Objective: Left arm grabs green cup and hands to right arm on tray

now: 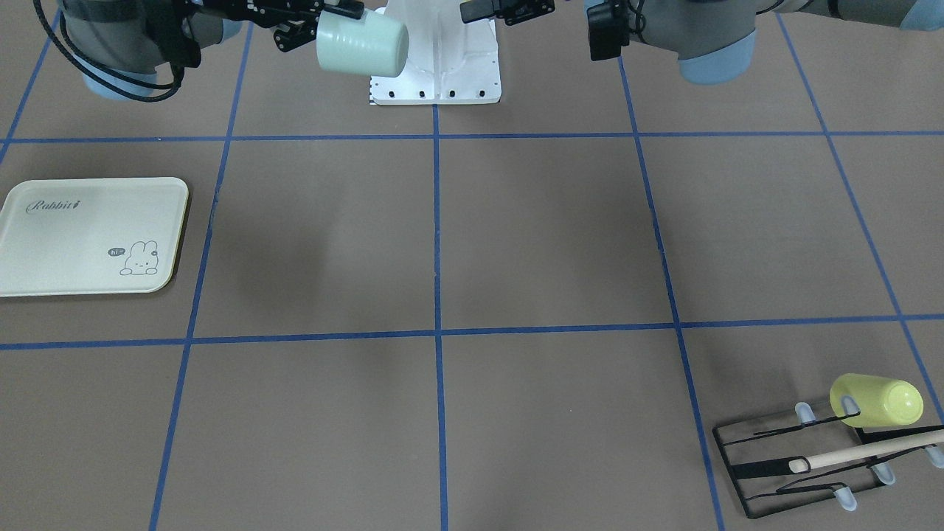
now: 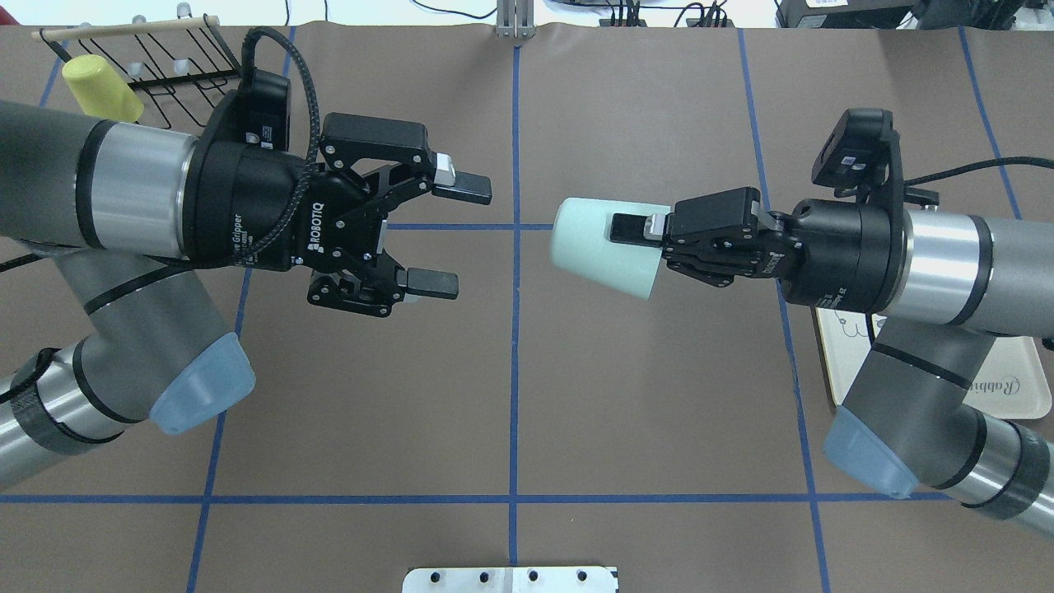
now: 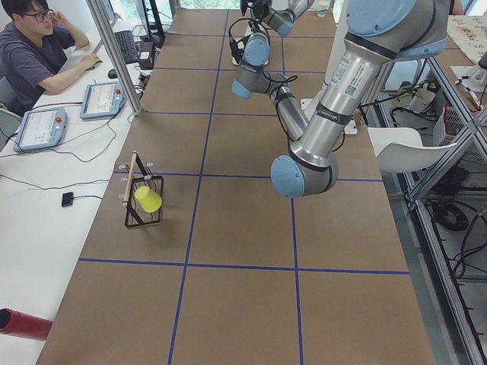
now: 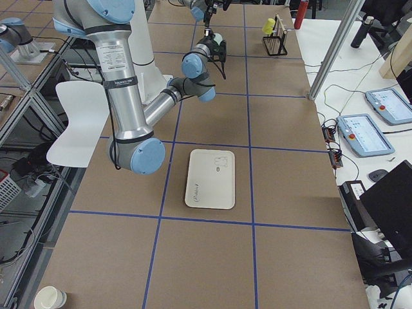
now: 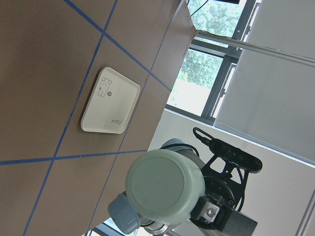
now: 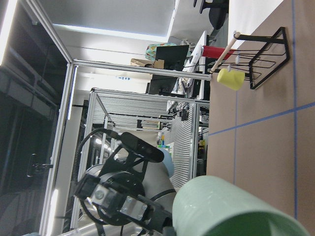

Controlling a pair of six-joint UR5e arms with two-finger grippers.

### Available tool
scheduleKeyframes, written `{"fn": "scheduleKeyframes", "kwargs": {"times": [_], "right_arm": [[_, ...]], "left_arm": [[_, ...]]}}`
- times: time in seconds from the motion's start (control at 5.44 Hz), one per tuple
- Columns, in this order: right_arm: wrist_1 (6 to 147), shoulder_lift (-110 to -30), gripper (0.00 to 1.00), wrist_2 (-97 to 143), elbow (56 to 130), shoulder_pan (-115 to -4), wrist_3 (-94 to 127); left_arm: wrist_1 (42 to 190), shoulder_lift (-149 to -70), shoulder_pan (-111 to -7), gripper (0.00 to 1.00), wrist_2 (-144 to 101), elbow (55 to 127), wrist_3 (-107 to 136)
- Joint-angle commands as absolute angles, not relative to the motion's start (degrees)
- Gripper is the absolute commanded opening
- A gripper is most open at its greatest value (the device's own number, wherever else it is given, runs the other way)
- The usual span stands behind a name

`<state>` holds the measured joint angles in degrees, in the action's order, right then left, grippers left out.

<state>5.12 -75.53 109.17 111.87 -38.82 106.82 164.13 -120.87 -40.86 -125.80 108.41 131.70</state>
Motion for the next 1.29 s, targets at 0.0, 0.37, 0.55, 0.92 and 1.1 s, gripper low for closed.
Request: {"fn": "scheduleKeyframes", "kwargs": {"times": [0.0, 0.37, 0.55, 0.92, 1.1], "right_arm": [[18.2, -76.3, 0.00, 118.7, 111.6, -46.5, 106.3], [30.3, -77.2, 0.00, 126.9, 111.6, -54.1, 99.4], [33.1, -80.0, 0.00, 128.0, 111.7, -56.3, 93.9], [41.3, -85.1, 0.00, 127.9, 112.0, -58.2, 80.8], [44.2, -87.8, 0.00, 127.7, 112.1, -58.9, 74.3]], "left_arm": [[162.4, -118.4, -41.0, 1.00, -126.8, 107.7, 126.0], [151.2, -114.1, -41.5, 1.00, -126.9, 108.4, 109.6], [145.6, -113.6, -41.9, 1.00, -126.9, 108.6, 103.0], [129.6, -112.5, -43.6, 1.00, -126.6, 111.3, 87.9], [120.0, -110.9, -44.5, 1.00, -126.2, 115.0, 80.1]]}}
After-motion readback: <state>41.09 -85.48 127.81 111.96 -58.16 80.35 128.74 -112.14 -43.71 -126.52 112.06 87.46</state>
